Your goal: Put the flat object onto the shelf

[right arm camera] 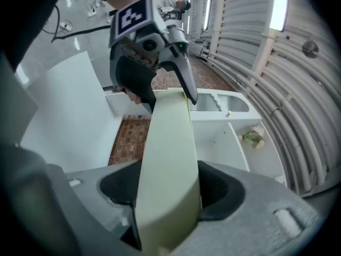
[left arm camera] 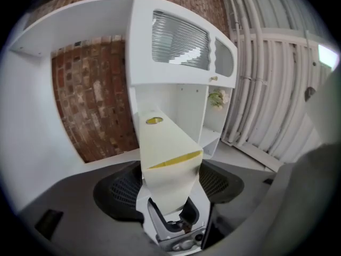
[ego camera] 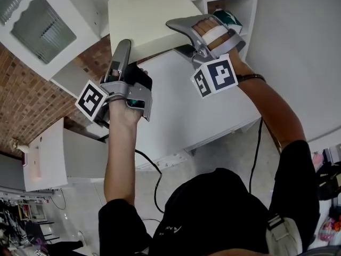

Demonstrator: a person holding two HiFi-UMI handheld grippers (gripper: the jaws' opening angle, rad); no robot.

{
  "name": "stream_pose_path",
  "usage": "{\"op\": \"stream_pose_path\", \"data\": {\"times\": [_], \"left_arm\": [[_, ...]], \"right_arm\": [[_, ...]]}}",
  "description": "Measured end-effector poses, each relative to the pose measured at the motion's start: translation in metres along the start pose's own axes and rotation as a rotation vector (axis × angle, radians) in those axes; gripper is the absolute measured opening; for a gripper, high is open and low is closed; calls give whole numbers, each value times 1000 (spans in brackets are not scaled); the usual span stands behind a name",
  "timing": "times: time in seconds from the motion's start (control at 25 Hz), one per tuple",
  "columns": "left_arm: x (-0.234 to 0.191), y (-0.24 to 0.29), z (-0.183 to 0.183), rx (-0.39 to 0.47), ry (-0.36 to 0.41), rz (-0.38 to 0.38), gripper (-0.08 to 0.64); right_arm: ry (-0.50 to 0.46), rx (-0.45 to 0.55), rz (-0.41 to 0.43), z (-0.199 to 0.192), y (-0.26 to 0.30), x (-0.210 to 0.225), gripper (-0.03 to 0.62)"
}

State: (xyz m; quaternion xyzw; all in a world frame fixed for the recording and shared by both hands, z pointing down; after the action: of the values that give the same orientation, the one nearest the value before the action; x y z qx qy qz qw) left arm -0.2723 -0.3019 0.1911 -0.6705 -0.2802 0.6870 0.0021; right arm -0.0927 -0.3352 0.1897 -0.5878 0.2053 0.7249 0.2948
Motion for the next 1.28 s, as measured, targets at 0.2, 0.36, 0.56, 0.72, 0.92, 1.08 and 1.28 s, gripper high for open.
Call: {"op": "stream_pose_path", "data": {"times": [0.2, 0.36, 0.56, 0.72, 0.92, 1.08, 1.28], "left_arm": [[1, 1, 5, -57, 262, -106, 376], [-9, -11, 1, -87, 440, -164, 387], [-21, -28, -18, -113, 693, -219, 385], [-23, -29, -37, -104, 884, -156, 266], [-15, -17, -50, -55, 1107, -55, 110], [-12, -10, -55, -43, 1154, -10, 30], [-10, -12, -48, -40, 1169, 25, -2]], "right_arm": [[18, 27, 64, -16, 28, 17, 298], [38, 56, 107, -35, 50, 20, 298], [65, 92, 161, -58, 83, 26, 298], [68, 119, 169, -71, 102, 26, 298], [70, 132, 167, -79, 125, 26, 298], [73, 136, 163, -80, 131, 23, 301], [70, 136, 149, -76, 133, 20, 301]]}}
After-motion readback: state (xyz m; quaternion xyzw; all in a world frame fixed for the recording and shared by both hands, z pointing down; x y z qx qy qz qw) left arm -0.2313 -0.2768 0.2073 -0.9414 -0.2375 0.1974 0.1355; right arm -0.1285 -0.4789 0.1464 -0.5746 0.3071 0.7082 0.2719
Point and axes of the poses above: the fingertips, and each gripper's own axes: y forward along the fingers, x to its right, z out of its top, the point moved 9 cm from there along -y, backward along the fingers, and after that the axes turned 14 degrees about -y, right-handed, at the moved point
